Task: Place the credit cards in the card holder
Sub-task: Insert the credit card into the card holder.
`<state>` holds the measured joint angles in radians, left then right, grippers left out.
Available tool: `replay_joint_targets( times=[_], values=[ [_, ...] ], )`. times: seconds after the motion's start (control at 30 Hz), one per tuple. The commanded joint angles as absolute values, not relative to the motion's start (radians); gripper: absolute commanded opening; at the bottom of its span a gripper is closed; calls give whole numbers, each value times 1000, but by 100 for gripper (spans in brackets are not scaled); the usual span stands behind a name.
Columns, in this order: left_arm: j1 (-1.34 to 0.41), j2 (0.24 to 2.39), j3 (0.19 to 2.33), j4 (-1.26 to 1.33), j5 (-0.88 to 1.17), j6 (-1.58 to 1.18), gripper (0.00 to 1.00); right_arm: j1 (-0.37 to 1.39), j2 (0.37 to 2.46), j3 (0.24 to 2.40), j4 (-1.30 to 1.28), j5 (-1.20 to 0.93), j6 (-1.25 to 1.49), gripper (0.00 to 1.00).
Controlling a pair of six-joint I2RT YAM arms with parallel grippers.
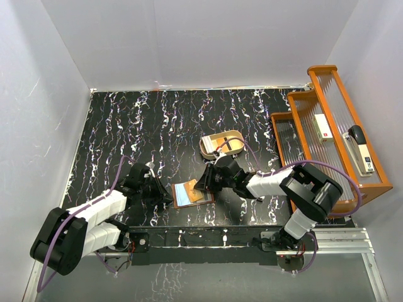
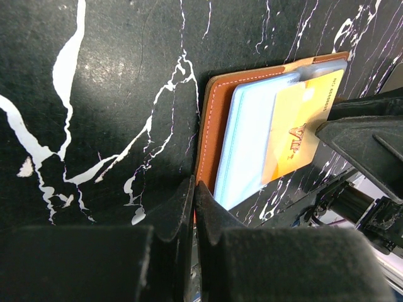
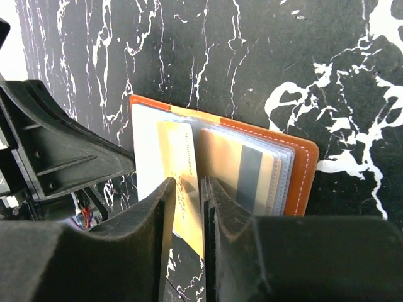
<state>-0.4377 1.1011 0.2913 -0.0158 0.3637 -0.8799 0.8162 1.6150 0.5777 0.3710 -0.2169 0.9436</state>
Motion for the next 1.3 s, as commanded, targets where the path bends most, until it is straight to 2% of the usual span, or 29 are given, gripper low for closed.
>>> replay_joint_targets(
  times=[0.0,0.1,0.23,0.33,0.73,0.93,1.13,1.27],
  values=[
    [-442,1087,271,-29,370,-882,2,817,1594,572,376,-209,931,23],
    [-442,1086,271,-29,369,-882,1,817,1569,574,326,-189,913,23],
    [-442,1090,273,-28,367,-882,1,818,1555,564,319,-186,906,10],
    [-442,1094,270,-22,370,-886,1,817,1560,556,339,-192,912,4],
    [-442,1095,243,21,393,-919,1,825,1591,536,420,-201,957,0],
    [-442,1113,248,33,396,-917,1,848,1594,550,393,-199,940,10],
    [-442,1115,258,24,393,-910,1,851,1522,618,171,-131,858,35],
    [-442,1119,250,49,400,-914,1,852,1499,655,111,-113,811,39]
  ],
)
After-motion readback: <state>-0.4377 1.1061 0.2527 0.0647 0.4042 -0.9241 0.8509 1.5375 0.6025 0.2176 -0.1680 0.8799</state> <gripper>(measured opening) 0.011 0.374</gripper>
